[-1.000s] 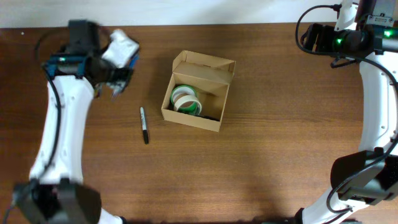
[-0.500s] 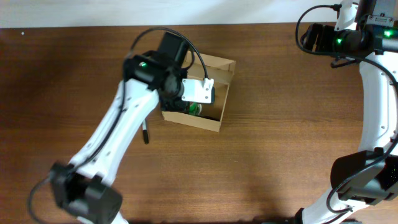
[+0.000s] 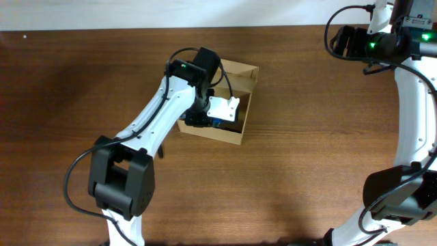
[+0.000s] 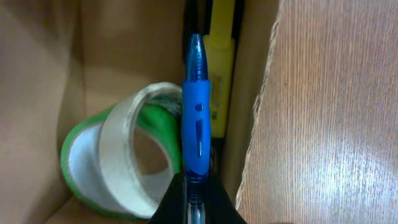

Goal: Pack container
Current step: 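Carry the blue pen into the box and release it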

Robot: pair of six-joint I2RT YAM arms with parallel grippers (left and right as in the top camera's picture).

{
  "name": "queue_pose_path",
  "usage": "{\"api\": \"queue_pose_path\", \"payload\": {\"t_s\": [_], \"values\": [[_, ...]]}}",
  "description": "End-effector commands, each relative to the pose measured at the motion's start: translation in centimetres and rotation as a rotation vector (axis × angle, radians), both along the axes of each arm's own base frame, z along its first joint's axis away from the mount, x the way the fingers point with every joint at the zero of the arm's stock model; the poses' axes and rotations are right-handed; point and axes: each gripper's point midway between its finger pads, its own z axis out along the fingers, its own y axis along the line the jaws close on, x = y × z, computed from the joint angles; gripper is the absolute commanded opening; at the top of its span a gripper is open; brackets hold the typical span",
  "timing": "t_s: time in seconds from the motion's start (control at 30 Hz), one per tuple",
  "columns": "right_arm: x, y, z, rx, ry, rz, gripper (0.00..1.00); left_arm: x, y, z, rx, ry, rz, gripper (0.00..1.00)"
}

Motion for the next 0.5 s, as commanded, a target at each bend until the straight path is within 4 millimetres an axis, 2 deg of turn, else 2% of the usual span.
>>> {"api": "queue_pose_path", "payload": {"t_s": [0.0, 0.27, 0.3, 0.33, 0.4, 0.47], "values": [[-0.1, 0.0, 1.7, -0.006, -0.041, 0.003, 0.99, -0.4, -1.0, -0.7, 0.000, 0.003, -0.074, 0.01], [-0.1, 0.0, 1.7, -0.006, -0.041, 0.003, 0.99, 0.1, -1.7, -0.7, -0.011, -0.026, -0.106, 0.02], [-0.1, 0.0, 1.7, -0.006, -0.041, 0.003, 0.99, 0.1, -1.7, -0.7, -0.011, -0.026, -0.102, 0.09], [-0.1, 0.0, 1.7, -0.006, -0.041, 0.003, 0.99, 0.2, -1.7, -0.7, -0.014, -0.027, -0.085, 0.27], [-0.1, 0.0, 1.7, -0.006, -0.041, 0.003, 0.99, 0.4, -1.8, -0.6, -0.021, -0.030, -0.044, 0.54], [-0.1, 0.0, 1.7, -0.006, -0.041, 0.003, 0.99, 0.8, -2.0, -0.1, -0.033, -0.040, -0.008, 0.54]]}}
